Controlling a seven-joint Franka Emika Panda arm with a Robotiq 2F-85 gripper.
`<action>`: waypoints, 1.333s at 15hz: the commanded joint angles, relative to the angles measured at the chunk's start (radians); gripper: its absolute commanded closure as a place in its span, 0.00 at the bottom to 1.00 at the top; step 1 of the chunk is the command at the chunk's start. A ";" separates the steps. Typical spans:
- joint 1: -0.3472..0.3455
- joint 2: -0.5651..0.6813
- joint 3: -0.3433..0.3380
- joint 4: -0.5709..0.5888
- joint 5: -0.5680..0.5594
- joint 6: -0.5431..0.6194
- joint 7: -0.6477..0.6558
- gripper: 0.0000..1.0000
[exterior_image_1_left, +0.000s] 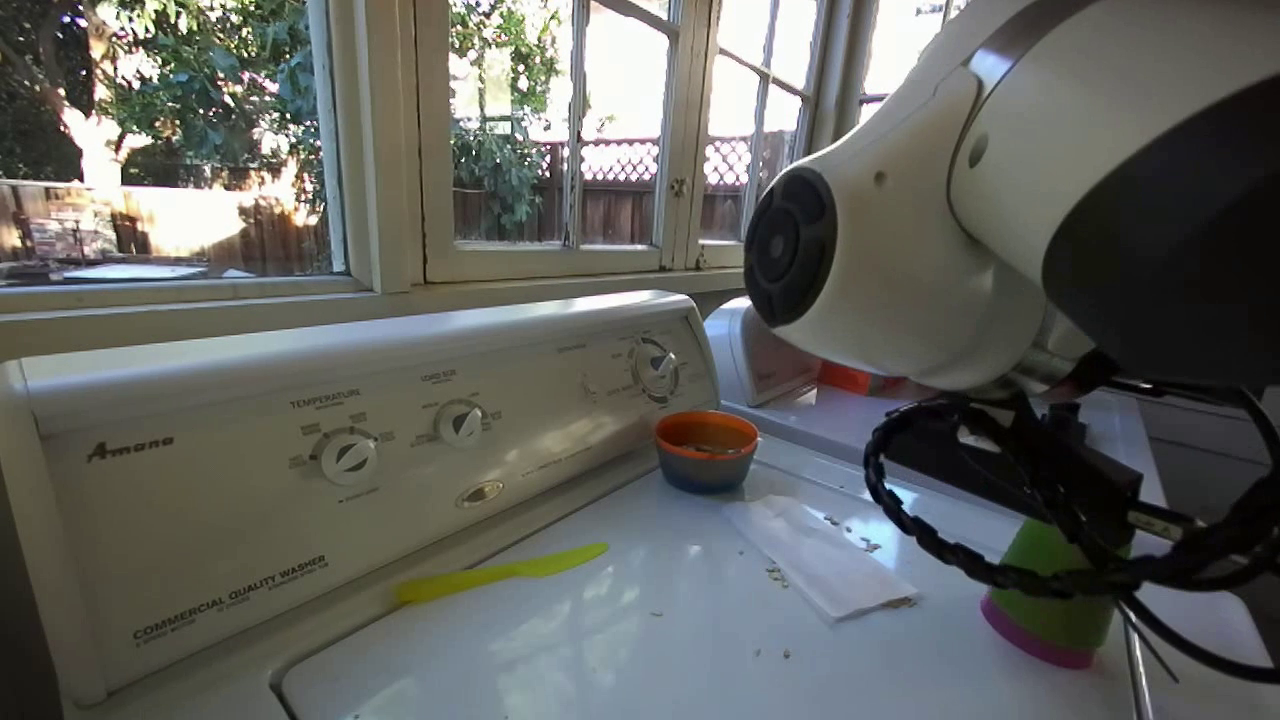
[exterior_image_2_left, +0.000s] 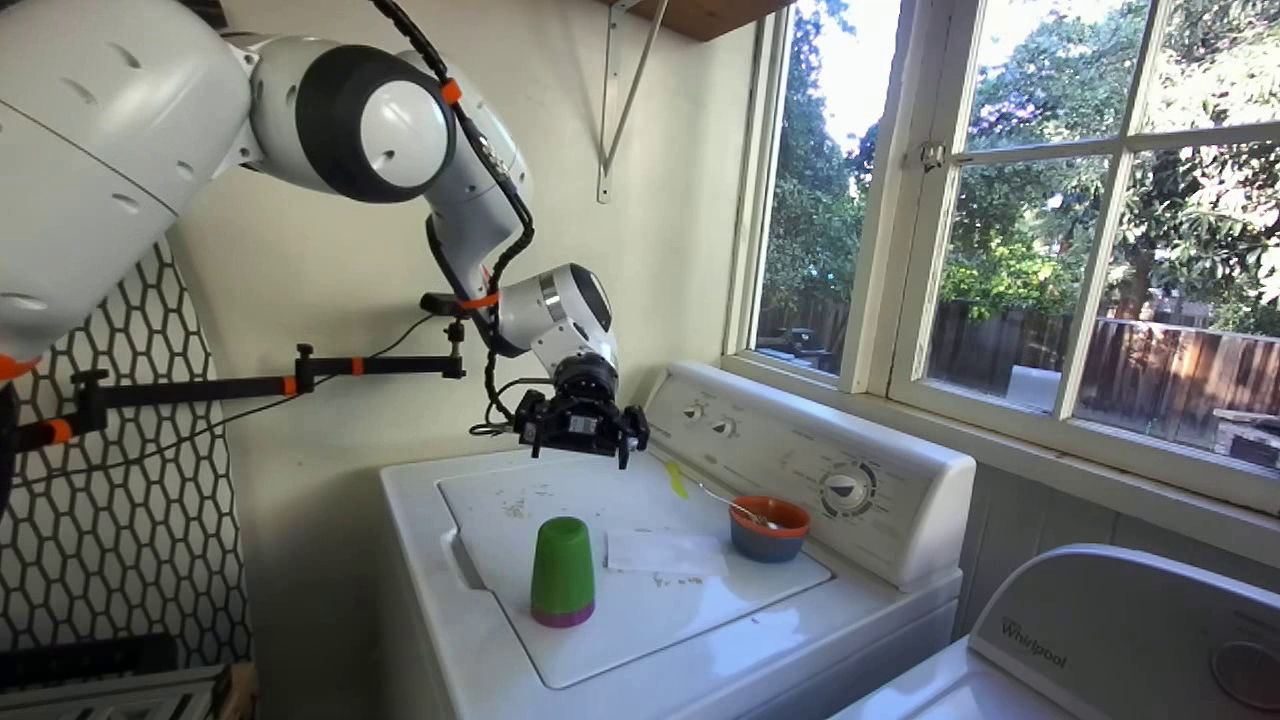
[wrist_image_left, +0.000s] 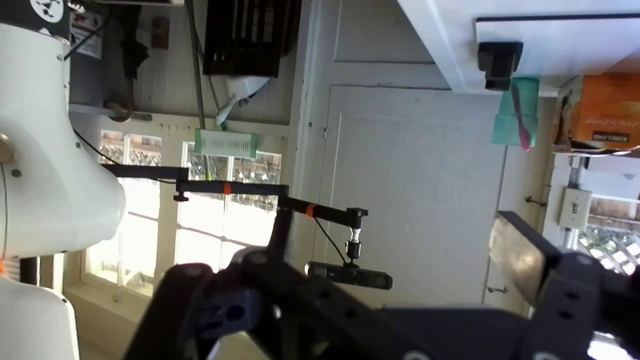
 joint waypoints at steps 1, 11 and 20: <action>-0.052 -0.128 0.022 -0.129 0.106 0.147 0.076 0.00; -0.107 -0.376 0.046 -0.409 0.175 0.466 0.175 0.00; -0.149 -0.610 0.076 -0.635 0.289 0.678 0.182 0.00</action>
